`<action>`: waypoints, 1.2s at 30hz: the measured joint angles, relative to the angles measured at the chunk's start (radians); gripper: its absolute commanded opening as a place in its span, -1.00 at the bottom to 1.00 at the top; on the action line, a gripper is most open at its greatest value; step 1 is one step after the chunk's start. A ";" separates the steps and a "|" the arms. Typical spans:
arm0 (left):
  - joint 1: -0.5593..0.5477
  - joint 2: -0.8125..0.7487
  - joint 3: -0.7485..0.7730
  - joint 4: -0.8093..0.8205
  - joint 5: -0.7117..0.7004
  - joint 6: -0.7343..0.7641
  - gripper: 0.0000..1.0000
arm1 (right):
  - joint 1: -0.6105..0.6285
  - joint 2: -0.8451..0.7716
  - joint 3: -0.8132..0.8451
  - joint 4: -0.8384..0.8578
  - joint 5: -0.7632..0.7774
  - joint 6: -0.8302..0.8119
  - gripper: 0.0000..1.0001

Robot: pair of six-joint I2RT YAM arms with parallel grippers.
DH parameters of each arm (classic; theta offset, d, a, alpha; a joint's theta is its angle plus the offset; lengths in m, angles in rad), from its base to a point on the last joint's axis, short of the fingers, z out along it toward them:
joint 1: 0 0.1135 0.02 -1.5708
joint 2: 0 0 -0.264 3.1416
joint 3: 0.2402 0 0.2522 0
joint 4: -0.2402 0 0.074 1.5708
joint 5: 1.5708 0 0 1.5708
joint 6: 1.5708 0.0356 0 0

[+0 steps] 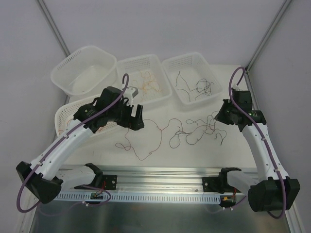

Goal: Untangle the cables

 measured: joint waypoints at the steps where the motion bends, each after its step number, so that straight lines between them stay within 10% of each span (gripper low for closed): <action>1: -0.027 0.032 0.019 0.016 0.000 0.007 0.68 | 0.005 -0.006 0.003 0.000 -0.003 -0.002 -0.93; 19: -0.256 0.879 0.433 0.155 -0.172 0.054 0.09 | 0.072 -0.067 0.007 -0.012 -0.017 -0.001 -0.92; 36: -0.280 0.846 0.261 0.151 -0.328 -0.184 0.52 | 0.077 -0.079 0.007 -0.030 0.013 -0.005 -0.93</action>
